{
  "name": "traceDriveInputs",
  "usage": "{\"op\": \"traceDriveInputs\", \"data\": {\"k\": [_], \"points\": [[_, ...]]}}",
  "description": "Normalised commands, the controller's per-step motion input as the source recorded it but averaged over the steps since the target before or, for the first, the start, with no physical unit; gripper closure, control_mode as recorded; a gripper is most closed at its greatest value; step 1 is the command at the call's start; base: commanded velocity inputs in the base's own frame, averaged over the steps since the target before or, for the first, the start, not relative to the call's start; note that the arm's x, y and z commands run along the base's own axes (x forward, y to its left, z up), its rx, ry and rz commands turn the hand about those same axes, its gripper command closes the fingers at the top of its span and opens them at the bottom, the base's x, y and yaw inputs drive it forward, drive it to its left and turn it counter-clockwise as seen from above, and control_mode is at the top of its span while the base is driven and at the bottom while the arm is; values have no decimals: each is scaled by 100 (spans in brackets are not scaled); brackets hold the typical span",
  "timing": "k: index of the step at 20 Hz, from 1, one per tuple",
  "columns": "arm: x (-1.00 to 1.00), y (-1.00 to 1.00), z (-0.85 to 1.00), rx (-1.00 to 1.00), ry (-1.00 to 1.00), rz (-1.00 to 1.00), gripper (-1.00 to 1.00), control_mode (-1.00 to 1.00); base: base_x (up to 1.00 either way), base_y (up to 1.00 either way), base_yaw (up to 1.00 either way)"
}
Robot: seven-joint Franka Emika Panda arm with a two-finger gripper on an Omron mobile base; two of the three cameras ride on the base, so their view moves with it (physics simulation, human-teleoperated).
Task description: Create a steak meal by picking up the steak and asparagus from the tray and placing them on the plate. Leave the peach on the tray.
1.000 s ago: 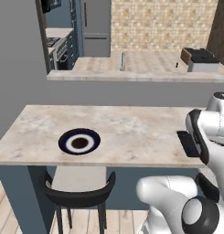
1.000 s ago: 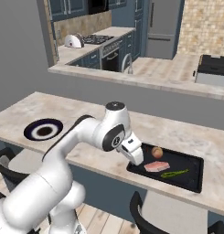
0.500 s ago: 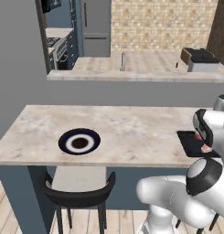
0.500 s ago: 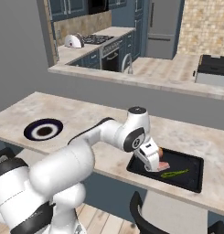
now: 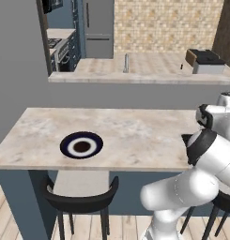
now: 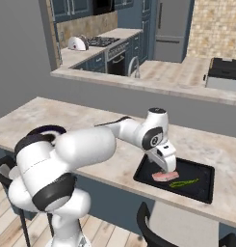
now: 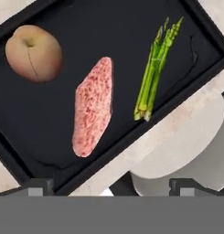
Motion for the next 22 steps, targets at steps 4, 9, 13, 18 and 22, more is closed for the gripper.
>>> {"op": "traceDriveInputs", "data": {"k": [4,9,13,18,22], "points": [[12,-23,-46,0,0,0,-100,-100,0,0,0],[3,-2,-49,0,0,0,-100,-100,0,0,0],[19,0,-28,0,0,0,-100,-100,0,0,0],[32,0,-18,0,0,0,-100,-100,0,0,0],[26,0,-36,0,0,0,-100,-100,0,0,0]]}}
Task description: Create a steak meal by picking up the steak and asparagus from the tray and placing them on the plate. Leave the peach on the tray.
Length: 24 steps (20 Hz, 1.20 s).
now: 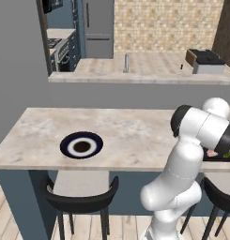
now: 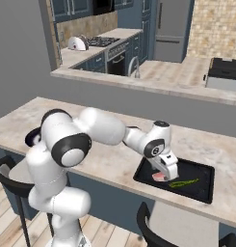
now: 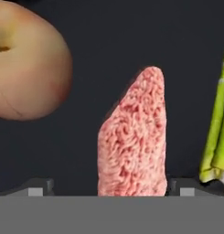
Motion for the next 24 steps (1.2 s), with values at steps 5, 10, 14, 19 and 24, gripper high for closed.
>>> {"op": "traceDriveInputs", "data": {"k": [5,10,14,19,24], "points": [[16,-11,-38,0,0,0,-100,-100,0,0,0],[7,-16,-40,0,0,0,100,-100,0,0,0],[1,0,-8,0,-2,0,100,-100,0,0,0],[-25,5,20,2,-11,0,100,-100,0,0,0],[-59,16,58,0,-5,0,100,-100,0,0,0]]}}
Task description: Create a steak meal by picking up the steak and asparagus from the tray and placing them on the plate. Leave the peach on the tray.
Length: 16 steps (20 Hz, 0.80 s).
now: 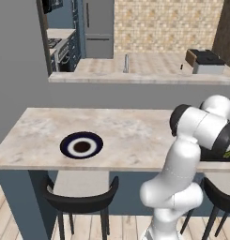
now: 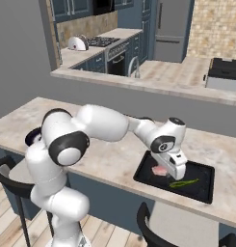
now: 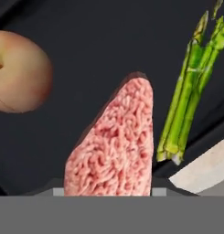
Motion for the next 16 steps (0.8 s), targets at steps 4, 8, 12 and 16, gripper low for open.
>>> {"op": "traceDriveInputs", "data": {"k": [4,8,12,16], "points": [[-59,38,76,-1,-5,0,100,-100,0,0,0],[-21,82,81,-3,-23,0,100,-100,0,0,0],[-9,100,65,-5,-26,0,100,-100,0,0,0],[-8,100,38,-7,-23,0,100,-100,0,0,0]]}}
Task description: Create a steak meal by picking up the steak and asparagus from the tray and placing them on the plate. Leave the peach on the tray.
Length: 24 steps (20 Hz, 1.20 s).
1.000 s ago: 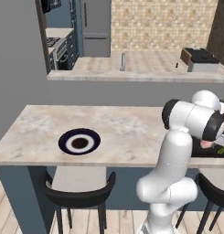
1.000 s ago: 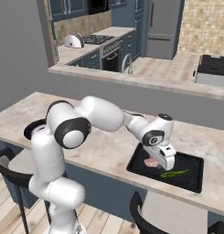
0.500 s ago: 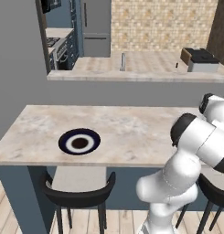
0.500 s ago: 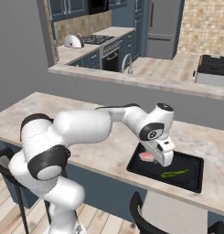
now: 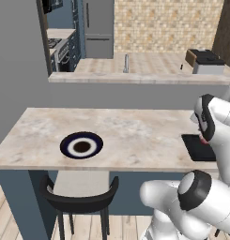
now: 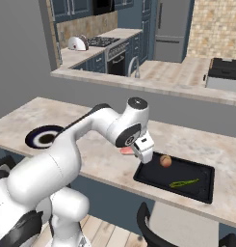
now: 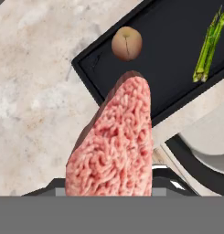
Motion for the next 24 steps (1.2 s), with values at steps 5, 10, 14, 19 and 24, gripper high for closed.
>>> {"op": "traceDriveInputs", "data": {"k": [5,10,14,19,24], "points": [[-6,100,30,-7,-20,0,100,-100,0,0,0],[0,100,26,-8,-13,0,100,-100,0,0,0],[0,100,27,-9,-6,2,100,-100,0,0,0],[6,100,27,-8,-2,5,100,-100,0,0,0],[10,100,21,-10,0,4,100,-100,0,0,0]]}}
